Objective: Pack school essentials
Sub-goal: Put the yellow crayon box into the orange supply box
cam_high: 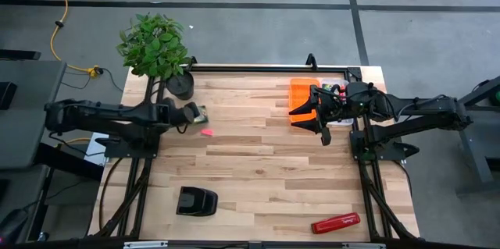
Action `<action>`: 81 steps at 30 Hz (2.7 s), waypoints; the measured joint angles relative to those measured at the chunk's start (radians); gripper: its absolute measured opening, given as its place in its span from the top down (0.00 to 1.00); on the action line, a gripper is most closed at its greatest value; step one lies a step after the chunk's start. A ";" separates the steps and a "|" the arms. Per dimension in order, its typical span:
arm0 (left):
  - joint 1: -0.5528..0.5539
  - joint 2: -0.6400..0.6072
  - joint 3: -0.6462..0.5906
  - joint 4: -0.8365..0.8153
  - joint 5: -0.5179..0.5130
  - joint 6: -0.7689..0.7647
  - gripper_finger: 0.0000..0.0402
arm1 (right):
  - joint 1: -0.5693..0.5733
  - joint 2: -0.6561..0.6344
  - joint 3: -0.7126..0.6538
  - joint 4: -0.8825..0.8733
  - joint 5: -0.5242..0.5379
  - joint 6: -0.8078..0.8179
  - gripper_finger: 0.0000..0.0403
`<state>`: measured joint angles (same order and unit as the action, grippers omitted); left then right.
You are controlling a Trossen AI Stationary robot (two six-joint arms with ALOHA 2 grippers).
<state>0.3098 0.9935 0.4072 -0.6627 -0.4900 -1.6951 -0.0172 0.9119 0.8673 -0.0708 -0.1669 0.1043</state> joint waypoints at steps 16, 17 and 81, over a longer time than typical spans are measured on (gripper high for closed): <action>-0.102 -0.257 0.118 0.192 -0.007 0.501 1.00 | 0.000 0.002 0.000 0.001 0.051 0.010 0.60; -0.108 -0.254 0.135 0.216 0.000 0.543 1.00 | 0.000 0.005 0.000 0.007 0.051 0.019 0.60; -0.174 0.107 0.420 0.689 -0.044 0.754 1.00 | -0.069 0.562 0.151 0.423 0.291 0.813 0.29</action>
<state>0.1356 1.1003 0.8268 0.0259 -0.5343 -0.9414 -0.0861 1.4734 1.0187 0.3523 0.1240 0.9174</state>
